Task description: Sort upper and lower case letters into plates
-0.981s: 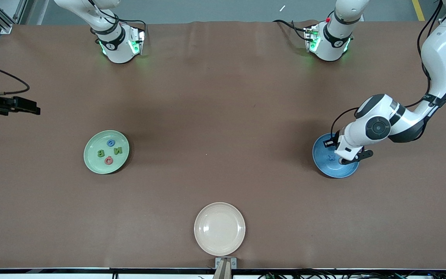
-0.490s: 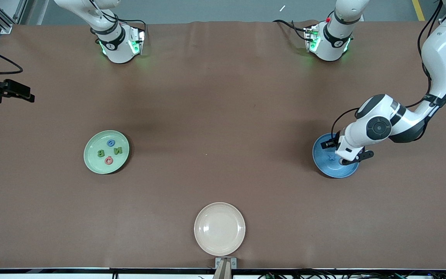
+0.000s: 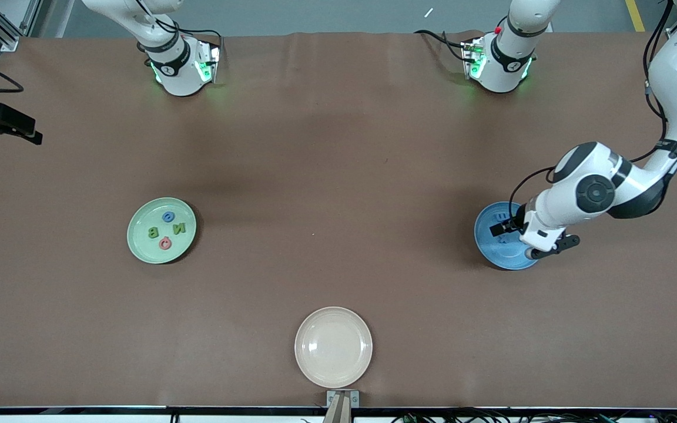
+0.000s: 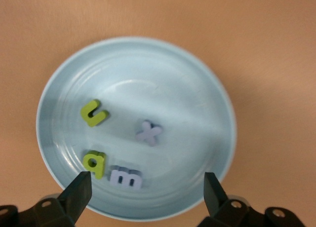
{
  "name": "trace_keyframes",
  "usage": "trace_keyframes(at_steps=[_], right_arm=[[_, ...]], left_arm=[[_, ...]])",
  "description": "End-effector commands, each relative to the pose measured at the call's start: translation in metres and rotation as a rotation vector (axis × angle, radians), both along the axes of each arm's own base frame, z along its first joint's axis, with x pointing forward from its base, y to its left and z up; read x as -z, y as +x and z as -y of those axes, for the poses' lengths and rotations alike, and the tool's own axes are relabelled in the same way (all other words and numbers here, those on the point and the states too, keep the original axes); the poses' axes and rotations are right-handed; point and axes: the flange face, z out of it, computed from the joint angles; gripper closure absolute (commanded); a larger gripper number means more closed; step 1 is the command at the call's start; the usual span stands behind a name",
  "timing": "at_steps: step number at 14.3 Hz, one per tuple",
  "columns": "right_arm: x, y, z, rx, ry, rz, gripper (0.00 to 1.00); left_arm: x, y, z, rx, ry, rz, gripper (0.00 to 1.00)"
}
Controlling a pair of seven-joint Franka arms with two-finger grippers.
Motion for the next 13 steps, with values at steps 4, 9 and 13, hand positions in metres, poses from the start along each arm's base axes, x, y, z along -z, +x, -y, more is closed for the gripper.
trace_keyframes(at_steps=[4, 9, 13], right_arm=[[-0.005, -0.012, 0.003, 0.004, 0.018, 0.034, 0.0], [-0.007, -0.01, 0.003, 0.002, 0.016, 0.059, 0.0], [-0.007, -0.015, 0.003, 0.002, 0.017, 0.06, 0.0]], left_arm=[[-0.055, 0.022, 0.0, -0.018, -0.01, 0.022, 0.0], [-0.056, 0.022, 0.001, -0.015, -0.013, 0.023, 0.0], [-0.071, 0.025, 0.005, -0.006, -0.014, 0.032, 0.01]])
